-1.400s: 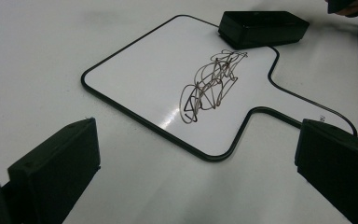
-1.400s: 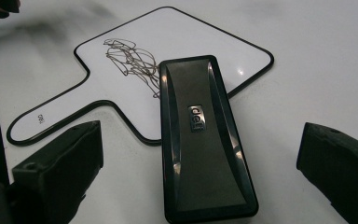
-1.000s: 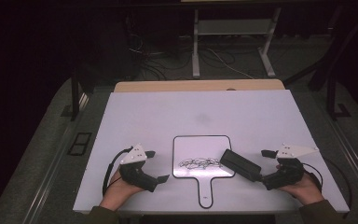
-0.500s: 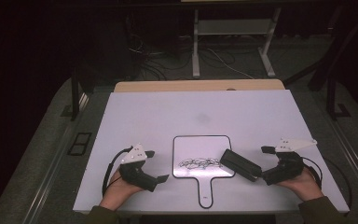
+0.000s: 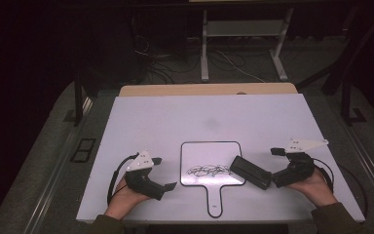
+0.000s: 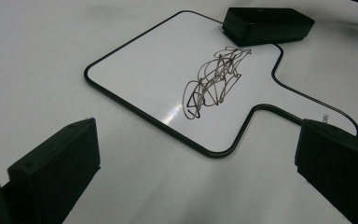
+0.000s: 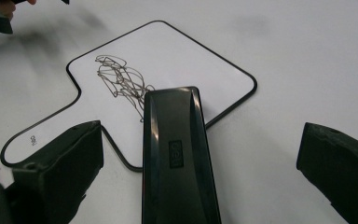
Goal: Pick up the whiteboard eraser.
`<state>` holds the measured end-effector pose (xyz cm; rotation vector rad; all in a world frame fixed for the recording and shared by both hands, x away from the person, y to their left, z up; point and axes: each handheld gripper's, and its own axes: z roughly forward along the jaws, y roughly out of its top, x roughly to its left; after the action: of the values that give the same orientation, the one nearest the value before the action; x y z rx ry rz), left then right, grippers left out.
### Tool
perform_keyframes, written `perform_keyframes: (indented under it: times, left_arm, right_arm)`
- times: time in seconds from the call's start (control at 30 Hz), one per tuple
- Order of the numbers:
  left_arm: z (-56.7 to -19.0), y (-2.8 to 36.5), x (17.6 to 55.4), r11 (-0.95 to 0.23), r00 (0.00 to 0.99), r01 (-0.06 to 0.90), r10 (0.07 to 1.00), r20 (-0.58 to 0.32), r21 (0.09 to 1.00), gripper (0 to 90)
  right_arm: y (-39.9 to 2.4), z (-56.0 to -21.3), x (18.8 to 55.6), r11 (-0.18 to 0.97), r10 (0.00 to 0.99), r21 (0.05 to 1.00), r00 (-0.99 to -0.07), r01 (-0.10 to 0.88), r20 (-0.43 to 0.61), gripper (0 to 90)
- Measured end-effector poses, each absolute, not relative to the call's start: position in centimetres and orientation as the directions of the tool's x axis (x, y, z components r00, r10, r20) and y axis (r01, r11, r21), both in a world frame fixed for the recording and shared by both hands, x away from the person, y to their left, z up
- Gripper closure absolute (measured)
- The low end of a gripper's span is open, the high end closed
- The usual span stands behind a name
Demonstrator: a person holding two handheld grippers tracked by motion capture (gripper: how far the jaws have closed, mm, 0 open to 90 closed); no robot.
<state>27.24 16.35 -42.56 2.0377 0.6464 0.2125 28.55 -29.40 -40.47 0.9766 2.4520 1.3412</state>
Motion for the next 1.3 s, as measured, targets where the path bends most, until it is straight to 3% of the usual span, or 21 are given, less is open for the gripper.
perform_keyframes:
  times: [0.47,1.0,1.3]
  left_arm:
    - [-42.4,16.3,27.1,-0.399,0.847,0.352,0.521,-0.107,0.847,0.0]
    - [-42.5,16.5,27.3,-0.406,0.843,0.351,0.529,-0.096,0.844,0.0]
    - [-42.7,16.4,27.3,-0.412,0.848,0.353,0.521,-0.1,0.84,0.0]
  right_arm:
    - [-27.9,-39.9,30.1,0.408,0.601,0.802,-0.79,0.436,0.124,0.0]
    - [-25.6,-41.1,31.0,0.583,0.553,0.673,-0.829,0.456,0.083,0.0]
    - [-25.3,-41.5,30.9,0.602,0.562,0.639,-0.823,0.478,0.086,5.2]
